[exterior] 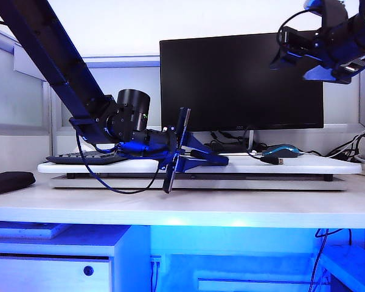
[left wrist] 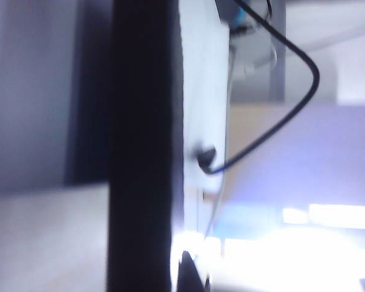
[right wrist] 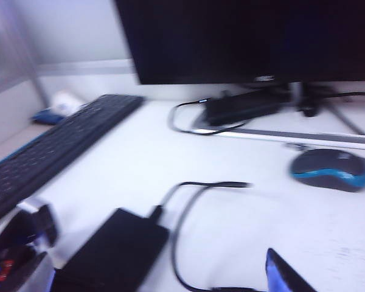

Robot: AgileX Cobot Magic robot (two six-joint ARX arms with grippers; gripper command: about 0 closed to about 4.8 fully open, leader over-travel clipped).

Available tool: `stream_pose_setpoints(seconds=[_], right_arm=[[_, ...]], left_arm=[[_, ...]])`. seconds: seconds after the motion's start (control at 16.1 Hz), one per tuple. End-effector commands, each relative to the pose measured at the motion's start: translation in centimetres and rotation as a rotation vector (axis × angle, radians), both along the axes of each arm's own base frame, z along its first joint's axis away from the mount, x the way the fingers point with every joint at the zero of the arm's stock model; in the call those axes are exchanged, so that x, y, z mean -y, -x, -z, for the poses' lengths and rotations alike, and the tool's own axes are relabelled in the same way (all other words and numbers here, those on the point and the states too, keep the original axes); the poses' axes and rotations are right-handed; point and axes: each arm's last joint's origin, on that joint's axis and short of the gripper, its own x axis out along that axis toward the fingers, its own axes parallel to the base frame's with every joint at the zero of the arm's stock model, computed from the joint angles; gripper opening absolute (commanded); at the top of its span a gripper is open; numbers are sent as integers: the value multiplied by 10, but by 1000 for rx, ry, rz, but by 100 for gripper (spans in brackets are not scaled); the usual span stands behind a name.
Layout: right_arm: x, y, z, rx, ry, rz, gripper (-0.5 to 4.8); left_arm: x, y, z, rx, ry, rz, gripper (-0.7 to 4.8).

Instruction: Unplug the data cable of the portable hard drive.

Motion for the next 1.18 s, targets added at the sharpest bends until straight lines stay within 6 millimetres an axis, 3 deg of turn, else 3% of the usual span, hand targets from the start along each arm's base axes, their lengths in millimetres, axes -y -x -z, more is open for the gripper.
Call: stream_pose_setpoints(seconds=[0.06, 0.25, 0.37, 0.43, 0.68, 0.81, 0.87, 0.93, 0.99, 1.12, 1.18], right_arm=[[-1, 0, -4, 18, -4, -24, 479], [-2, -8, -24, 26, -6, -45, 479], [-5, -32, -36, 12, -41, -63, 479], [-8, -45, -46, 27, -89, -112, 479], [-10, -47, -46, -11, -109, -133, 420], [-10, -47, -44, -41, -137, -137, 416], [-10, -46, -44, -49, -145, -154, 357], [-10, -46, -44, -50, -146, -167, 197], [-11, -46, -44, -51, -146, -177, 161], [-11, -46, -44, -50, -146, -179, 9], [-11, -46, -45, -47, -146, -179, -4]], left_arm=[[4, 1, -14, 125, 59, 94, -6], [10, 7, -33, 217, 173, 207, -6], [24, 22, -67, 373, 277, 344, -6], [41, 46, -94, 479, 379, 480, -6], [41, 46, -95, 482, 382, 480, -6], [41, 46, -95, 483, 383, 477, -6], [41, 46, -95, 484, 383, 476, -6], [41, 46, -95, 484, 383, 476, -6], [41, 46, -95, 484, 383, 476, -6], [41, 46, -95, 485, 387, 465, -6], [41, 46, -95, 485, 387, 465, -6]])
